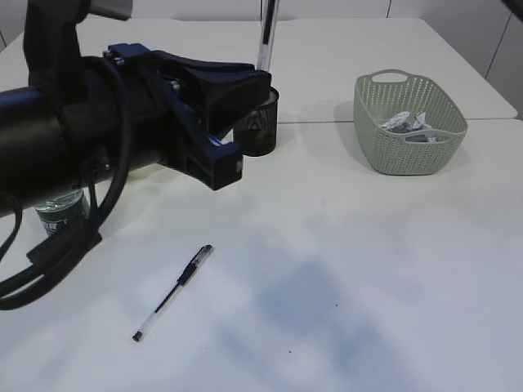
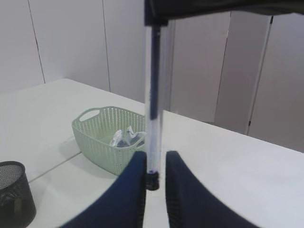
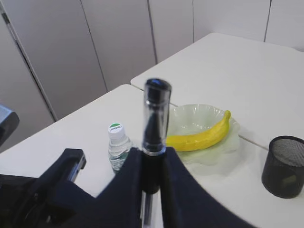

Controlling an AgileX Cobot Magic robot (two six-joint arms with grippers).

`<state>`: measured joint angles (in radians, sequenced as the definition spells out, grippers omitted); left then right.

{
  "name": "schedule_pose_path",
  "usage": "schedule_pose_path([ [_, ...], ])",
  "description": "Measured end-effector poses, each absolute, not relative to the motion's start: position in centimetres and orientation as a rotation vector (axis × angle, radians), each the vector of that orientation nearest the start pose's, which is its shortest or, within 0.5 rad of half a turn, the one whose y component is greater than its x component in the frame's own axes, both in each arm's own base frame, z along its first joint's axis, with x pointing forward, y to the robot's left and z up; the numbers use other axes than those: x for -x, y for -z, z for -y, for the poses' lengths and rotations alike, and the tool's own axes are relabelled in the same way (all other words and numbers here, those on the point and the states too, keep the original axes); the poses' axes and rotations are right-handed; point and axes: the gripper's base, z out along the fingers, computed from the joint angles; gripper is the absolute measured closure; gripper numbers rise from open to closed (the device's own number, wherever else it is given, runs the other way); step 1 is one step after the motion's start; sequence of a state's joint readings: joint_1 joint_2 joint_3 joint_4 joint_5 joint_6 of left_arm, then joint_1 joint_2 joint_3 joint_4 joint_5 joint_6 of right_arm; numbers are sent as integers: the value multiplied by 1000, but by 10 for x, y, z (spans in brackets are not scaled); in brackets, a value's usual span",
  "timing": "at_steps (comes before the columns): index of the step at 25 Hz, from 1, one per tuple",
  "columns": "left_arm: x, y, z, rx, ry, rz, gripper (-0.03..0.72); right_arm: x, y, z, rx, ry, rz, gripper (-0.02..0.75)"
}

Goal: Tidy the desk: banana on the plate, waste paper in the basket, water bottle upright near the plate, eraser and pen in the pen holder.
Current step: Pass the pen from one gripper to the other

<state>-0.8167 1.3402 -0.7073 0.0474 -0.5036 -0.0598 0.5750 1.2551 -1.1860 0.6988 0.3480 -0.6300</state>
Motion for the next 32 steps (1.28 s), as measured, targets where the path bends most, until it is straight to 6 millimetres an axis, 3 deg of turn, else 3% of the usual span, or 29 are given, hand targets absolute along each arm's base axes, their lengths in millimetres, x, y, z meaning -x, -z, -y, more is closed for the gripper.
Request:
schedule_pose_path([
  [8, -197, -290, 213, -671, 654, -1527, 424, -230, -408, -171, 661, -595, -1728, 687],
  [25, -193, -293, 209, -691, 640, -1552, 409, -234, -410, -168, 706, -467, -1670, 687],
  [32, -192, -294, 208, -701, 634, -1559, 409, -247, -396, -174, 742, -412, -1692, 687],
])
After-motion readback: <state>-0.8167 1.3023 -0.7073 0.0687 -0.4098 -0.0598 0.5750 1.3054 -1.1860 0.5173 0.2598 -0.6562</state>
